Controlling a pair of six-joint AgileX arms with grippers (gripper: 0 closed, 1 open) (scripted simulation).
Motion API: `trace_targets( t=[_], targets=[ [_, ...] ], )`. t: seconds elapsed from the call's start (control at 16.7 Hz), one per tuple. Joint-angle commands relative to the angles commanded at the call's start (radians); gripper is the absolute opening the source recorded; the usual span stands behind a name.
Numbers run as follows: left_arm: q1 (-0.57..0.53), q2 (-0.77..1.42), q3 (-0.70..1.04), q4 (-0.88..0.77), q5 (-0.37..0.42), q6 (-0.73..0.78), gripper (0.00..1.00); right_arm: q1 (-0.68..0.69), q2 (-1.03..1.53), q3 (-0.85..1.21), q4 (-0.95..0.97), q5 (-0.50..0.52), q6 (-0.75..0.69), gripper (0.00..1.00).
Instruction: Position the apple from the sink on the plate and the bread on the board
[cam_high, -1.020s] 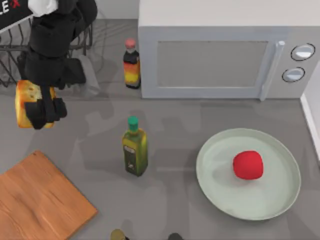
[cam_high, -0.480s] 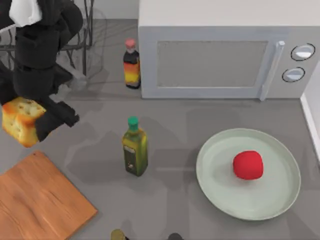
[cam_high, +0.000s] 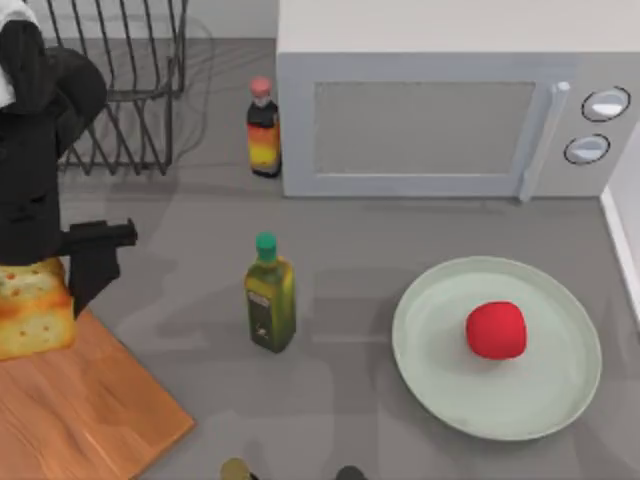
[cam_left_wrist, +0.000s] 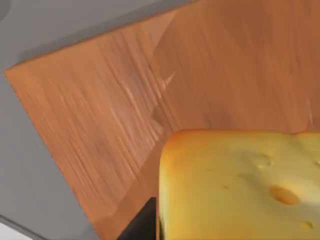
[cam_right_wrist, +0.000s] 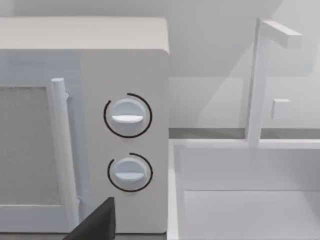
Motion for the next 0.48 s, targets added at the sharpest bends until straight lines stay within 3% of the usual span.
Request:
trace_targets(
  t=[0.24,0.48],
  targets=[
    [0.036,-0.128,-0.168,0.078,0.057,-0.459,0.00,0.000,0.000,0.000,0.000,0.000,0.000,1.00],
    [0.070,-0.272,-0.319,0.173,0.110,-0.813,0.00,0.000,0.000,0.000,0.000,0.000,0.000,1.00]
  ],
)
